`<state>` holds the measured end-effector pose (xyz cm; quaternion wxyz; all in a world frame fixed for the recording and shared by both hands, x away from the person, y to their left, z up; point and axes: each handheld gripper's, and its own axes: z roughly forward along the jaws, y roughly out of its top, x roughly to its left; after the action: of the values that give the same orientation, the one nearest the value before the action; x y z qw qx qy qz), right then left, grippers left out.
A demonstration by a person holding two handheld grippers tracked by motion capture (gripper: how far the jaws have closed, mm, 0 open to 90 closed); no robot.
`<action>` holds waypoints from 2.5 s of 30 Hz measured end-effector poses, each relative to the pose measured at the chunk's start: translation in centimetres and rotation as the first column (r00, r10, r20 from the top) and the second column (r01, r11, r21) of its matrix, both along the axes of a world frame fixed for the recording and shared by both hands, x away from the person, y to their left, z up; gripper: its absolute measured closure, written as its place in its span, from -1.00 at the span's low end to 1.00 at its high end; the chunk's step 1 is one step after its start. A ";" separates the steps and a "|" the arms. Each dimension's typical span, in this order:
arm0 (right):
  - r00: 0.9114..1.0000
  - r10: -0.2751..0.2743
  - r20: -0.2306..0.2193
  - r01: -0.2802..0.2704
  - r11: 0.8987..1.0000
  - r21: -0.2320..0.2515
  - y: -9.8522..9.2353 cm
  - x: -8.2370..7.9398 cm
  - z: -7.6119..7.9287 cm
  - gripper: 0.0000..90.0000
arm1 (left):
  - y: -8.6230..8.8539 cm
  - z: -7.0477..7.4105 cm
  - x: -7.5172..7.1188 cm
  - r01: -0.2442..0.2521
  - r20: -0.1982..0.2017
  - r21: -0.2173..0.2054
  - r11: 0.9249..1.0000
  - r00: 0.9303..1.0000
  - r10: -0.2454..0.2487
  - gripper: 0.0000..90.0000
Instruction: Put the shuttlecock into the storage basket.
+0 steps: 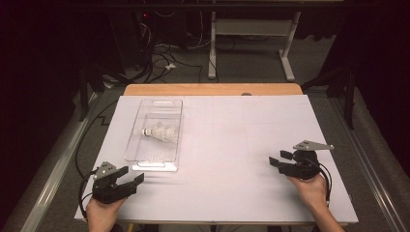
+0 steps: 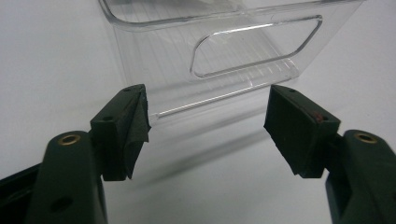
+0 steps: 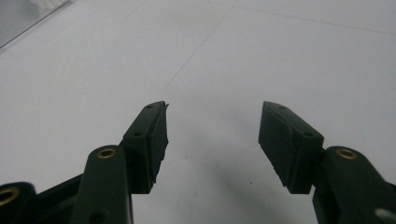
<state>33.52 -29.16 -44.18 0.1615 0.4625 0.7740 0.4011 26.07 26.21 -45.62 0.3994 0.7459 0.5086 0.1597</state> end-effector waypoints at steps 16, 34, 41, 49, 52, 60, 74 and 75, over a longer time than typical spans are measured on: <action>0.999 -0.027 0.031 0.026 0.999 0.040 -1.8 -1.3 -0.3 -0.12 | 0.0 -0.1 0.2 -0.003 -0.005 -0.004 1.000 1.000 0.003 -0.30; 0.997 -0.055 0.061 0.050 0.996 0.080 -3.6 -2.5 -0.9 -0.16 | 0.0 -0.1 0.2 -0.007 -0.007 -0.003 1.000 1.000 0.007 -0.30; 0.995 -0.052 0.082 0.044 0.995 0.090 -3.8 -2.9 -1.2 -0.21 | 0.0 -0.1 0.2 -0.007 -0.005 -0.003 1.000 1.000 0.007 -0.30; 0.994 -0.054 0.092 0.043 0.993 0.114 -4.2 -3.5 -1.3 -0.24 | 0.0 0.0 0.1 -0.006 -0.002 -0.004 1.000 1.000 0.006 -0.30; 0.995 -0.052 0.087 0.042 0.992 0.120 -4.4 -3.6 -1.4 -0.25 | 0.1 0.0 0.0 -0.009 0.001 -0.007 1.000 1.000 0.009 -0.30; 0.993 -0.069 0.091 0.058 0.991 0.119 -4.6 -3.7 -1.5 -0.25 | 0.0 0.0 0.0 -0.005 0.004 -0.008 1.000 1.000 0.005 -0.30; 0.994 -0.064 0.091 0.052 0.991 0.124 -4.4 -3.7 -1.5 -0.27 | 0.0 0.1 -0.1 0.002 0.006 -0.004 1.000 1.000 -0.002 -0.30; 0.994 -0.064 0.091 0.053 0.991 0.123 -4.4 -3.7 -1.5 -0.27 | 0.0 0.1 -0.1 0.003 0.006 -0.004 1.000 1.000 -0.003 -0.30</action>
<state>29.85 -33.60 -45.72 0.1815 0.4743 0.7259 0.4638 25.99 26.19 -45.52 0.4025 0.7453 0.5067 0.1603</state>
